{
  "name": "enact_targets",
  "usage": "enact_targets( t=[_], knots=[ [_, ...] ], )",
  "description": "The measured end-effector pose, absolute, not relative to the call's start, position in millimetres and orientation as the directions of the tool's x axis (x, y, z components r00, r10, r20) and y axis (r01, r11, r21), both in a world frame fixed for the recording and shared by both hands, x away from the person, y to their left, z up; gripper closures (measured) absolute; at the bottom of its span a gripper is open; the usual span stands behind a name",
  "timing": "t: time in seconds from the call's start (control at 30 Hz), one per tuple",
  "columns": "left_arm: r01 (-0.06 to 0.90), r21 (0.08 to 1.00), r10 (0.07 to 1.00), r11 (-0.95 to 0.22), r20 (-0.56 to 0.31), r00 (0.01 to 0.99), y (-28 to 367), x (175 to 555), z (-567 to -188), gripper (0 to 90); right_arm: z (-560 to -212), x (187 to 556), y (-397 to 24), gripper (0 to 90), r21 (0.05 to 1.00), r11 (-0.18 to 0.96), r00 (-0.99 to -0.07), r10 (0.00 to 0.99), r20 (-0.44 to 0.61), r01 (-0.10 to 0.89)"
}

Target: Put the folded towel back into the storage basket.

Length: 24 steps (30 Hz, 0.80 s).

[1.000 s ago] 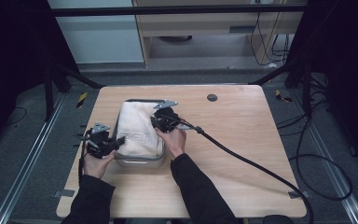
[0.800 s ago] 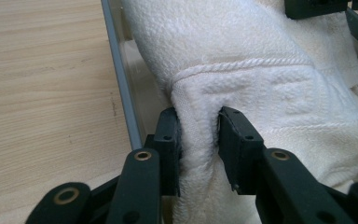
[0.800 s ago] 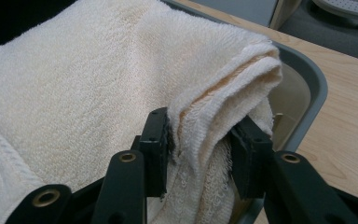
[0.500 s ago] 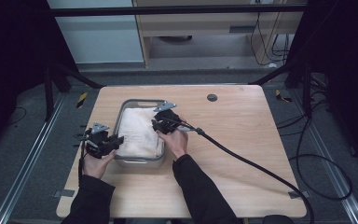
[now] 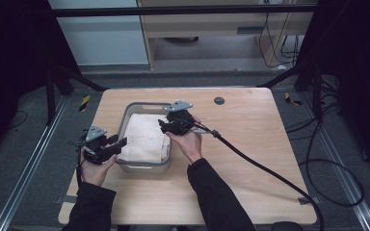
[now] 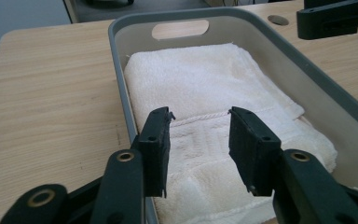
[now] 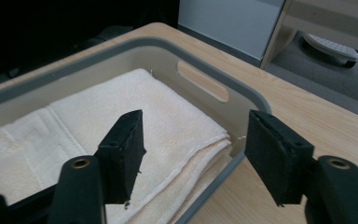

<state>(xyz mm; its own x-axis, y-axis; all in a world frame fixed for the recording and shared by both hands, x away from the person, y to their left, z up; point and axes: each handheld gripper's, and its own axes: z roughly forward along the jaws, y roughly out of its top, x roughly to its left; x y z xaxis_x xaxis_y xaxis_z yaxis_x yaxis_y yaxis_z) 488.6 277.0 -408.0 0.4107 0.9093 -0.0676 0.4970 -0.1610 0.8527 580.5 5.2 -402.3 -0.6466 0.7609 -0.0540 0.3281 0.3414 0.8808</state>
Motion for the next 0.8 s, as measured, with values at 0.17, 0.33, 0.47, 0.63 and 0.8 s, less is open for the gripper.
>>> enact_targets(
  t=[0.17, 0.33, 0.47, 0.63, 0.8],
  knots=[
    [0.467, 0.866, 0.899, -0.176, -0.052, 0.435, 275.8, 481.8, -405.9, 51.3, -391.5, 572.3, -11.7, 30.6, 0.897, 0.304, -0.637, 0.770, -0.034, 0.320],
    [0.445, 0.874, 0.896, -0.197, -0.024, 0.444, 274.7, 475.5, -405.2, 44.4, -384.0, 562.0, -34.5, 25.4, 0.908, 0.273, -0.627, 0.779, -0.014, 0.319],
    [0.434, 0.881, 0.891, -0.188, -0.033, 0.453, 275.2, 471.0, -405.1, 38.8, -382.1, 552.6, -58.3, 21.9, 0.914, 0.253, -0.621, 0.784, -0.002, 0.317],
    [0.426, 0.883, 0.888, -0.199, -0.023, 0.460, 274.5, 464.4, -410.3, 33.3, -383.8, 540.5, -87.5, 17.8, 0.919, 0.234, -0.609, 0.793, 0.008, 0.316],
    [0.404, 0.893, 0.883, -0.199, -0.016, 0.469, 276.2, 454.0, -416.7, 28.4, -391.9, 528.1, -119.1, 15.3, 0.924, 0.208, -0.602, 0.798, 0.030, 0.321]
  ],
)
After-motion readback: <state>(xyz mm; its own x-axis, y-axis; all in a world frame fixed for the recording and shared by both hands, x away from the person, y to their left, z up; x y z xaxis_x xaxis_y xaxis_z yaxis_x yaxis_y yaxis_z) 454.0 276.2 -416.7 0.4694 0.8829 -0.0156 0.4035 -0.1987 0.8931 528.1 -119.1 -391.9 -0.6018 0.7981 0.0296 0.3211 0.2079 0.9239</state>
